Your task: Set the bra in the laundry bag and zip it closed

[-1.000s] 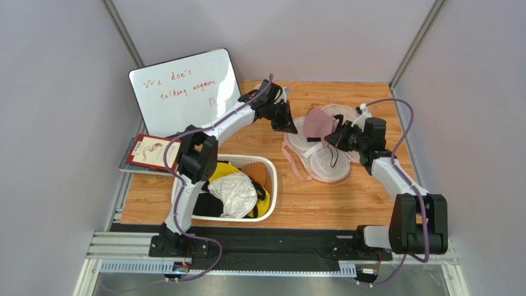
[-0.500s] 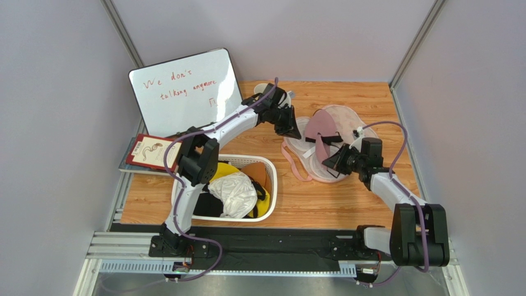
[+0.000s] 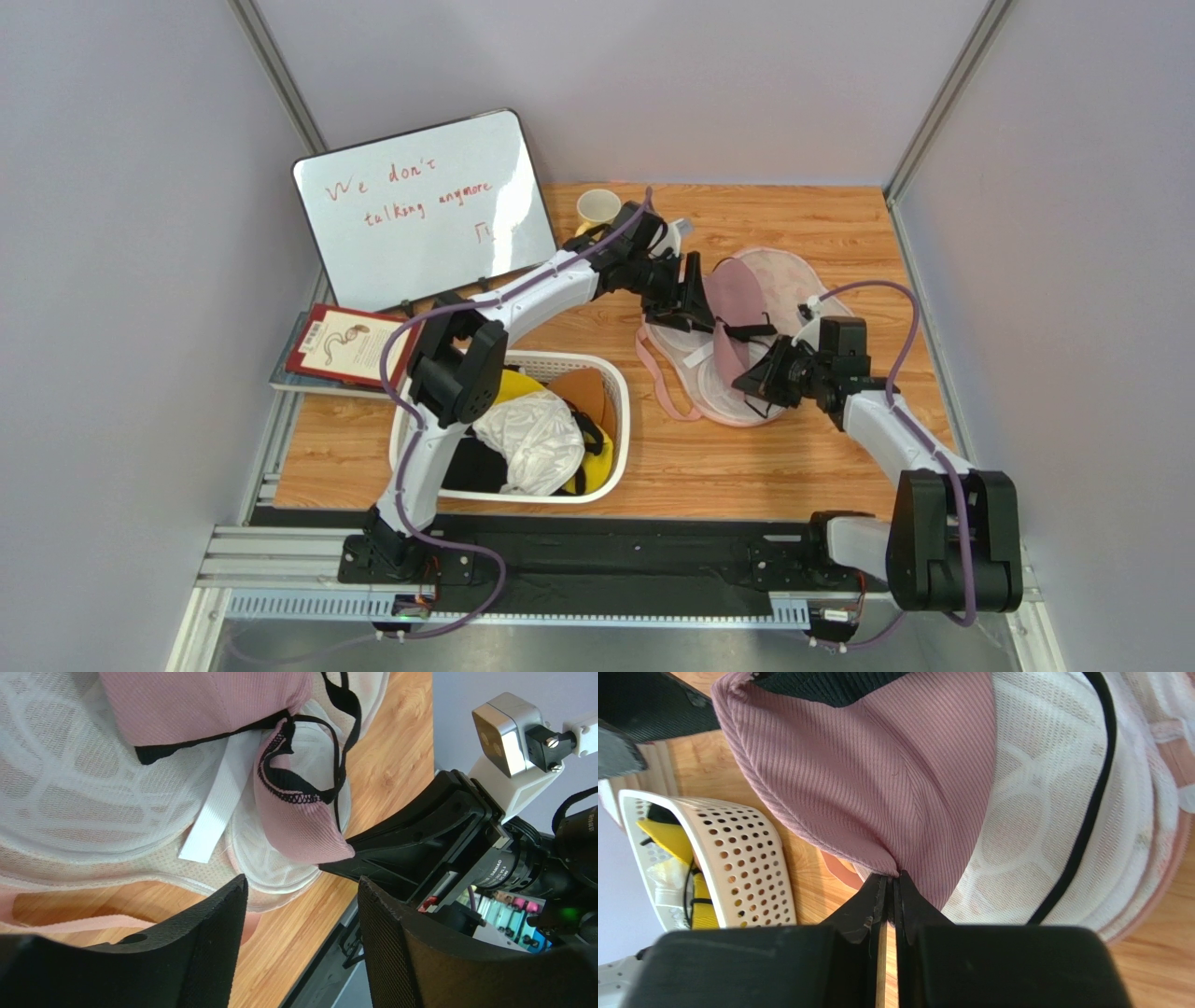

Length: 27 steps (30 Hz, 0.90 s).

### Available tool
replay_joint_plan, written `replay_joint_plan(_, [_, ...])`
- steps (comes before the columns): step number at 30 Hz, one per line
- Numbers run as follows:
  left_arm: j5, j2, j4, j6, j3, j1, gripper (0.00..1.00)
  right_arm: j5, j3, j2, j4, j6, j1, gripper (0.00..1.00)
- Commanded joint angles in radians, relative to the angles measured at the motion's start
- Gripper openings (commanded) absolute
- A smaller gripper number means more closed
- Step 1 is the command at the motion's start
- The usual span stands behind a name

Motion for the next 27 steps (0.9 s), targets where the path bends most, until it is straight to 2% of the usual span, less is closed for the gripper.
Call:
replay_joint_plan(1, [0.035, -0.034, 0.056, 0.014, 0.065, -0.021, 0.67, 0.041, 0.039, -0.036, -0.071, -0.062, -0.003, 0.07])
replay_joint_plan(4, [0.032, 0.009, 0.024, 0.014, 0.126, -0.035, 0.71, 0.025, 0.039, -0.029, -0.079, -0.063, -0.003, 0.1])
replay_joint_plan(10, [0.025, 0.094, -0.006, 0.008, 0.209, -0.064, 0.71, 0.025, 0.027, -0.056, -0.101, -0.06, -0.004, 0.14])
replay_joint_plan(17, [-0.007, 0.158, -0.058, 0.014, 0.238, -0.092, 0.59, 0.044, 0.042, -0.111, -0.171, -0.066, -0.004, 0.2])
replay_joint_plan(19, [-0.025, 0.161, -0.064, 0.019, 0.23, -0.095, 0.51, 0.039, 0.042, -0.122, -0.177, -0.059, -0.004, 0.23])
replay_joint_plan(20, [-0.025, 0.166, -0.065, 0.017, 0.233, -0.097, 0.47, 0.033, 0.044, -0.127, -0.191, -0.056, -0.003, 0.28])
replay_joint_plan(21, [-0.027, 0.169, -0.069, 0.014, 0.233, -0.097, 0.36, 0.036, 0.045, -0.128, -0.205, -0.04, -0.003, 0.31])
replay_joint_plan(23, [-0.041, 0.164, -0.081, 0.016, 0.218, -0.097, 0.27, 0.082, 0.062, -0.147, -0.271, -0.008, -0.004, 0.42])
replay_joint_plan(24, [-0.047, 0.158, -0.082, 0.017, 0.209, -0.097, 0.18, 0.109, 0.073, -0.154, -0.3, 0.038, -0.004, 0.48])
replay_joint_plan(25, [-0.051, 0.152, -0.084, 0.017, 0.197, -0.097, 0.13, 0.172, 0.083, -0.164, -0.361, 0.068, -0.004, 0.57])
replay_joint_plan(26, [-0.056, 0.141, -0.082, 0.019, 0.174, -0.097, 0.06, 0.195, 0.108, -0.173, -0.39, 0.094, -0.006, 0.6])
replay_joint_plan(27, [-0.056, 0.137, -0.084, 0.019, 0.164, -0.095, 0.04, 0.212, 0.122, -0.187, -0.416, 0.121, -0.008, 0.61])
